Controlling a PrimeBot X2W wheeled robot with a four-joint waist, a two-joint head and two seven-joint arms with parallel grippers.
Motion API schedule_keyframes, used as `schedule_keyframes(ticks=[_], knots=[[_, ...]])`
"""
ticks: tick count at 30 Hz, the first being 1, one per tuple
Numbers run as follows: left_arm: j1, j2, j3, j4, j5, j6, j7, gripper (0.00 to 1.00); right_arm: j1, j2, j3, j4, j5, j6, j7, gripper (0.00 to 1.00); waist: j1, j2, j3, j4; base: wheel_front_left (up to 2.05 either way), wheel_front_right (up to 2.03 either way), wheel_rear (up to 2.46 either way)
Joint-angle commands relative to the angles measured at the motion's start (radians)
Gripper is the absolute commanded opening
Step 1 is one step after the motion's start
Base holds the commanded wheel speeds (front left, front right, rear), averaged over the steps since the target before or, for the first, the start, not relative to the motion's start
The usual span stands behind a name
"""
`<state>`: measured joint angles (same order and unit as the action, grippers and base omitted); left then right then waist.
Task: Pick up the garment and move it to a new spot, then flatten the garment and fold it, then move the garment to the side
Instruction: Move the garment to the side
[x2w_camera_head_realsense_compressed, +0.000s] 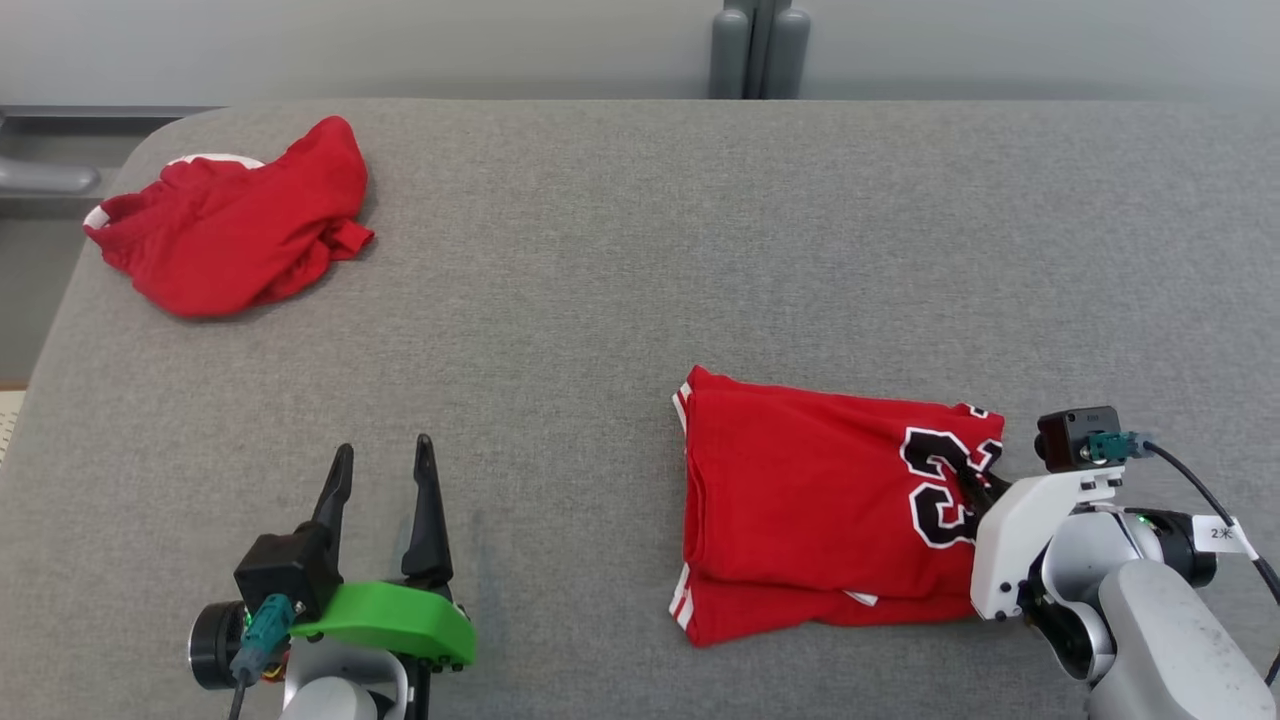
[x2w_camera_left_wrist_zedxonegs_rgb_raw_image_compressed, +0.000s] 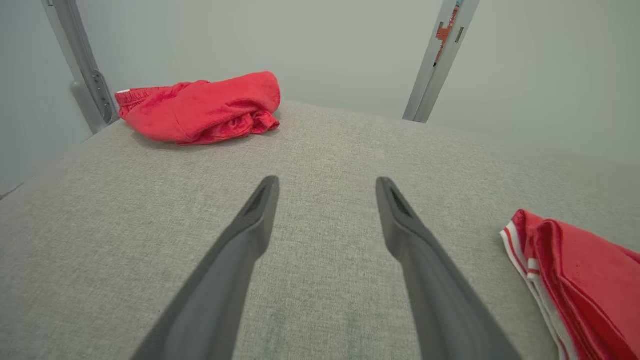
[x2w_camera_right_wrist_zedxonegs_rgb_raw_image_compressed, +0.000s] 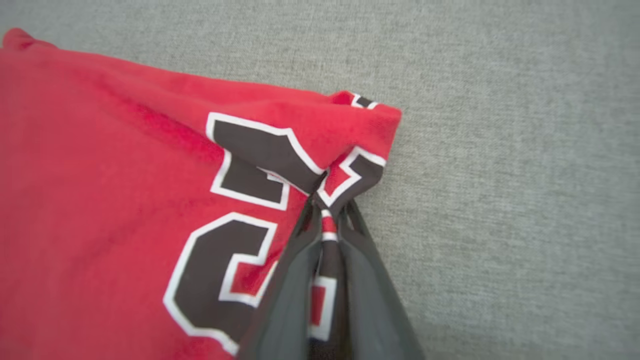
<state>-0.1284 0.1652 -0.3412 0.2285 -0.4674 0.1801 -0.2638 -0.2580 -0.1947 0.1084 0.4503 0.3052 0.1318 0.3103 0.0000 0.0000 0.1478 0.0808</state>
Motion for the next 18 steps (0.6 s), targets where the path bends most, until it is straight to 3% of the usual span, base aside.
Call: schedule_keyframes(ticks=[1,12,18], knots=[[0.002,0.006,-0.004,-0.005,0.012,-0.004,0.003,1.00,-0.017,-0.016,0.000,0.005,-0.005,-0.002,-0.008,0.00,0.0000,0.0000,0.010,-0.033,0.00,0.00,0.00],[-0.058,0.016,-0.045,-0.060,0.033,-0.014,0.042,1.00,-0.123,-0.075,-0.099,-0.015,-0.022,-0.002,-0.098,0.00,0.0000,0.0000,0.100,-0.305,0.00,0.00,0.00],[-0.109,0.034,-0.070,-0.078,0.062,-0.018,0.079,1.00,-0.178,-0.073,-0.135,0.003,-0.027,-0.002,-0.137,0.00,0.0000,0.0000,0.142,-0.460,0.00,0.00,0.00]])
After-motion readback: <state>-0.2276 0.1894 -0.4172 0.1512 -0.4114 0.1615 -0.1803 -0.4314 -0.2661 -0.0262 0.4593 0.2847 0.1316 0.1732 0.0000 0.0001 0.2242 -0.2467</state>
